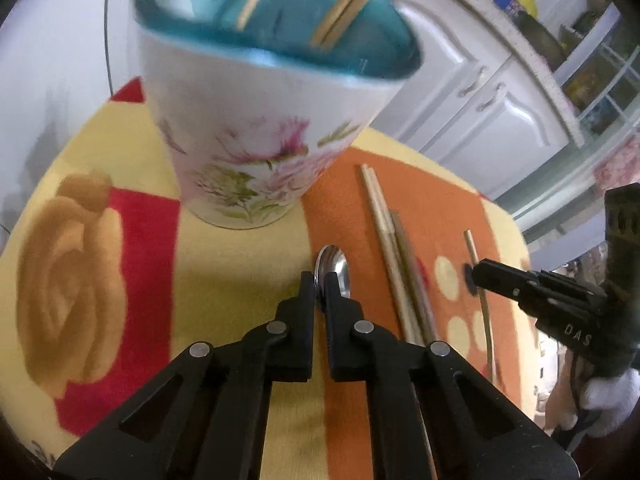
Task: Organize utensils
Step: 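Lift the spoon and chopstick and carry both above the floral cup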
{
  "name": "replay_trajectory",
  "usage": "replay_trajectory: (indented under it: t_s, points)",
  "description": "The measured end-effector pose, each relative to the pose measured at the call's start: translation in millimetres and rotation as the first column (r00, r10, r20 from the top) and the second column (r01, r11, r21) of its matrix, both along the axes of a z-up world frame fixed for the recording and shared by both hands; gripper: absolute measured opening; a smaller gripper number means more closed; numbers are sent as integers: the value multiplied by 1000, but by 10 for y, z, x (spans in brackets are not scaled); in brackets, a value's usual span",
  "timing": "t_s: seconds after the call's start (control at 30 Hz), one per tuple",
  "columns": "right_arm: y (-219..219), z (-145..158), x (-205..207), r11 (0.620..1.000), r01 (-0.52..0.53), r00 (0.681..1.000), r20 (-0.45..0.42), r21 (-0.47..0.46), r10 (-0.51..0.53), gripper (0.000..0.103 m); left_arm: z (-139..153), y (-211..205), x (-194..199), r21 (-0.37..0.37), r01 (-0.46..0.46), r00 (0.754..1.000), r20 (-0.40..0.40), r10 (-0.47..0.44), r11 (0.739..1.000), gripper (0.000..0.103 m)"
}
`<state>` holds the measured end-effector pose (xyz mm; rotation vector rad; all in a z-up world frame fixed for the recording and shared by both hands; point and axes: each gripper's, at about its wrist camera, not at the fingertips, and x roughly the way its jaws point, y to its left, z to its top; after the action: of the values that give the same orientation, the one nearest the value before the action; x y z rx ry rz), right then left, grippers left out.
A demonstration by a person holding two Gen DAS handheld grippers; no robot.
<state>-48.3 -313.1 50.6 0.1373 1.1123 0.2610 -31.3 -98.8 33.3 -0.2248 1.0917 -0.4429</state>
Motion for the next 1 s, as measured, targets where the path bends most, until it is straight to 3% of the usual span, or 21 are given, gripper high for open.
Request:
replay_trajectory:
  t_s: [0.43, 0.63, 1.0]
  points:
    - [-100, 739, -524, 999, -19, 987, 162, 47, 11, 5, 886, 436, -443, -54, 29, 981, 191, -18, 998, 2]
    - [-88, 1032, -658, 995, -45, 974, 223, 89, 24, 5, 1188, 657, -567, -55, -21, 967, 254, 34, 998, 2]
    - [69, 1688, -580, 982, -120, 937, 344, 146, 63, 5, 1894, 1023, -515, -65, -103, 901, 416, 120, 993, 2]
